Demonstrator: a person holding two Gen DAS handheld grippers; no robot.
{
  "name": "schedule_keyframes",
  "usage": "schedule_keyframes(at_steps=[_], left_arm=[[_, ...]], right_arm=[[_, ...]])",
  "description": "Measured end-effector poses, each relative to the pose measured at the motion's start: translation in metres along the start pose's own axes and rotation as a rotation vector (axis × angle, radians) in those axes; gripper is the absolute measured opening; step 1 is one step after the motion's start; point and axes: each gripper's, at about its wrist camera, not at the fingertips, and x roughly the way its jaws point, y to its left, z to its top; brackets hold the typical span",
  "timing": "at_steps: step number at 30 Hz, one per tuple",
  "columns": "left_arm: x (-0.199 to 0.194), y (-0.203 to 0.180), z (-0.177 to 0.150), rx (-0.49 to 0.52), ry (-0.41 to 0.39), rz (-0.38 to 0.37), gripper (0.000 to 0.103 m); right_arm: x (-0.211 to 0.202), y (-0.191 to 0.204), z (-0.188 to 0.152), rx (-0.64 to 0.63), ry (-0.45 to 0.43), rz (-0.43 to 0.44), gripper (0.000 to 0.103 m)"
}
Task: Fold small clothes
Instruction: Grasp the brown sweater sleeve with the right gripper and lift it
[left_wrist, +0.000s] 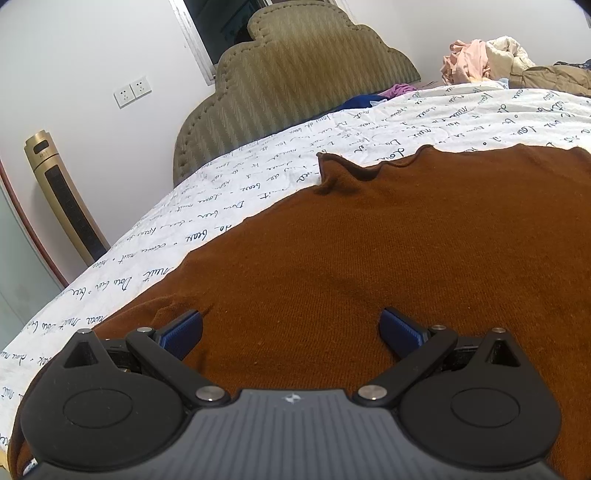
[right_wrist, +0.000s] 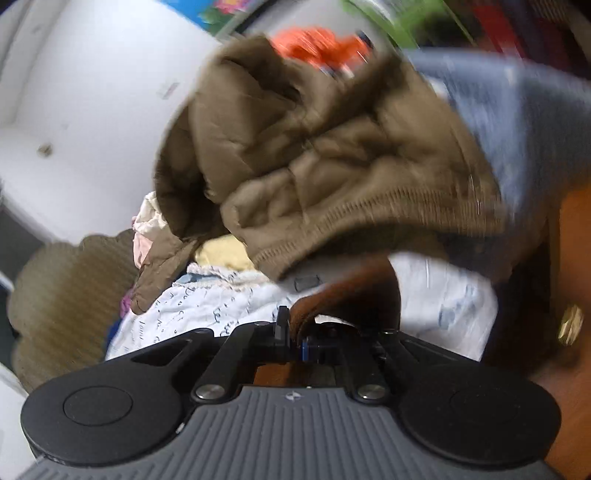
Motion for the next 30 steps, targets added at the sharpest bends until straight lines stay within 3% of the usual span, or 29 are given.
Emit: schedule_keyframes(at_steps=[3, 6, 8, 9, 11, 16, 22, 30], left_arm=[[0.0, 0.0, 0.0, -0.004, 0.002, -0.003, 0.103], [0.002, 0.006, 0.002, -0.033, 0.026, -0.026, 0.103], [0.002, 0.011, 0.005, -0.05, 0.037, -0.045, 0.103], [0.001, 0.014, 0.006, -0.058, 0.037, -0.052, 0.103], [-0.003, 0.017, 0.009, -0.064, 0.027, -0.053, 0.103], [-0.01, 0.031, 0.018, -0.114, 0.025, -0.056, 0.103], [0.0, 0.053, 0.023, -0.17, 0.071, 0.002, 0.103], [0.01, 0.059, 0.014, -0.183, 0.088, 0.005, 0.103]], right_arm=[[0.004, 0.002, 0.0, -0.053, 0.016, -0.006, 0.013], [0.02, -0.013, -0.005, 0.02, 0.072, -0.098, 0.031], [0.018, -0.01, -0.01, -0.005, 0.054, -0.081, 0.029], [0.012, 0.004, -0.015, -0.082, 0.036, -0.078, 0.015], [-0.002, 0.036, -0.026, -0.237, -0.001, -0.062, 0.011], [-0.026, 0.134, -0.074, -0.516, 0.01, 0.167, 0.011], [-0.031, 0.221, -0.14, -0.647, 0.146, 0.412, 0.011], [-0.028, 0.303, -0.245, -0.869, 0.317, 0.536, 0.011]])
